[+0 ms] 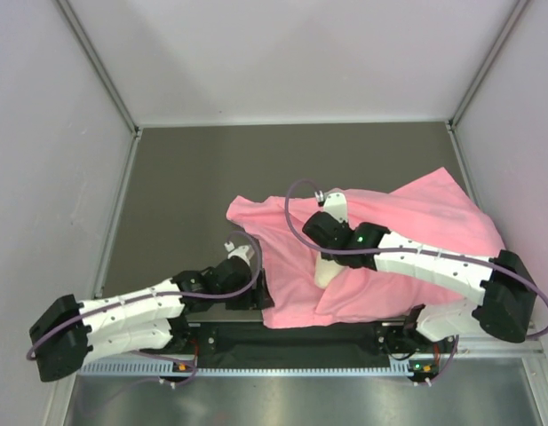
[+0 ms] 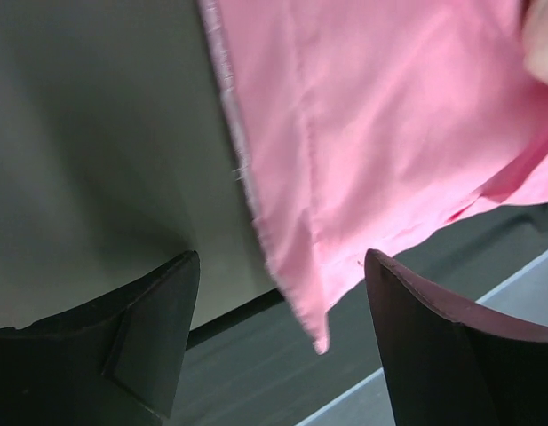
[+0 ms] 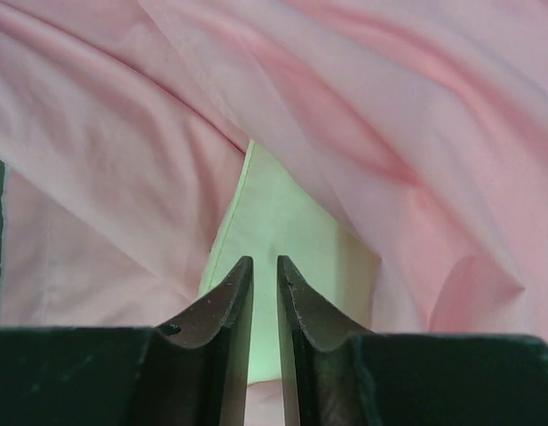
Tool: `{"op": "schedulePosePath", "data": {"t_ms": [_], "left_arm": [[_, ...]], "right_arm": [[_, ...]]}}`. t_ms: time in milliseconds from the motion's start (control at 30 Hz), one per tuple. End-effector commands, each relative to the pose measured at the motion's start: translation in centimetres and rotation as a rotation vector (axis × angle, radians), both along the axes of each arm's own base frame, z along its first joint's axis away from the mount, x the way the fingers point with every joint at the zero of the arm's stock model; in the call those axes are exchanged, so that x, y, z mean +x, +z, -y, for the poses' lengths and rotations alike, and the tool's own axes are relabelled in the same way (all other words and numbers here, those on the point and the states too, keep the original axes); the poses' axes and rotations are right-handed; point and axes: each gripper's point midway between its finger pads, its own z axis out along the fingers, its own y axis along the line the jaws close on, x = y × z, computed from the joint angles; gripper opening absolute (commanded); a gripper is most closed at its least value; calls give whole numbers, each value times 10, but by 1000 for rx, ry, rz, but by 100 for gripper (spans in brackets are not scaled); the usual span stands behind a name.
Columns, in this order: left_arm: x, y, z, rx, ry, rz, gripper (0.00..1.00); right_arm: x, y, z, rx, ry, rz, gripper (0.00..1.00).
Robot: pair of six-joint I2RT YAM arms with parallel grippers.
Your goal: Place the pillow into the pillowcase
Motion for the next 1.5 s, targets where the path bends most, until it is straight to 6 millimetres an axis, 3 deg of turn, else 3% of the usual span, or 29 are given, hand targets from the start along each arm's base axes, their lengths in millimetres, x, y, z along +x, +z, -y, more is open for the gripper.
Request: {"op": "schedulePosePath", "data": {"t_ms": [0,133,233,333,367,400,500,567,600,767,867,967,1000,1067,1167,1233,1267,1367,1433,1467], "left_arm": [[4,-4,21,-62,45,19,79],[-4,-14,43,-68,15,4,78],[-4,-17,57,-60,-3,3,66],[4,-19,58,-58,21,38,34],[7,-18,57,-57,30,55,12],[11,-12,57,-60,32,84,1],[28,7,54,-44,59,180,0],[33,20,47,-25,70,214,0],[40,39,49,-42,75,257,0],[39,67,40,-32,64,280,0],[34,83,37,-62,59,278,0],[32,101,25,-81,74,299,0],[34,120,21,-120,88,328,0],[40,140,9,-124,125,387,0],[50,182,-27,-93,220,478,0],[51,185,-54,-7,259,495,0],[55,200,-64,-7,306,523,0],[57,215,-88,11,377,554,0],[56,221,-94,-14,389,568,0],[56,220,-93,-20,385,571,0]], "right_arm": [[3,11,3,54,-20,32,17],[-1,13,5,75,-17,30,19],[-4,14,5,95,-8,23,19],[-11,14,1,111,34,11,19],[-13,13,-1,110,52,5,20],[-19,10,-6,100,97,-10,25],[-30,8,-20,80,173,-11,43],[-33,4,-30,62,203,-12,45],[-35,5,-40,55,236,-9,48],[-29,8,-72,28,306,6,51],[-22,-9,-80,-34,295,-22,51],[-19,-43,-65,-122,216,-97,44],[-18,-52,-51,-164,176,-113,41],[-22,-71,-25,-193,90,-139,38],[-26,-84,14,-188,-30,-161,37],[-24,-80,46,-204,-144,-150,37],[-23,-81,63,-202,-238,-144,37],[-23,-70,92,-220,-336,-97,40],[-20,-59,92,-179,-337,-72,42],[-15,-55,82,-151,-291,-59,42]]}}
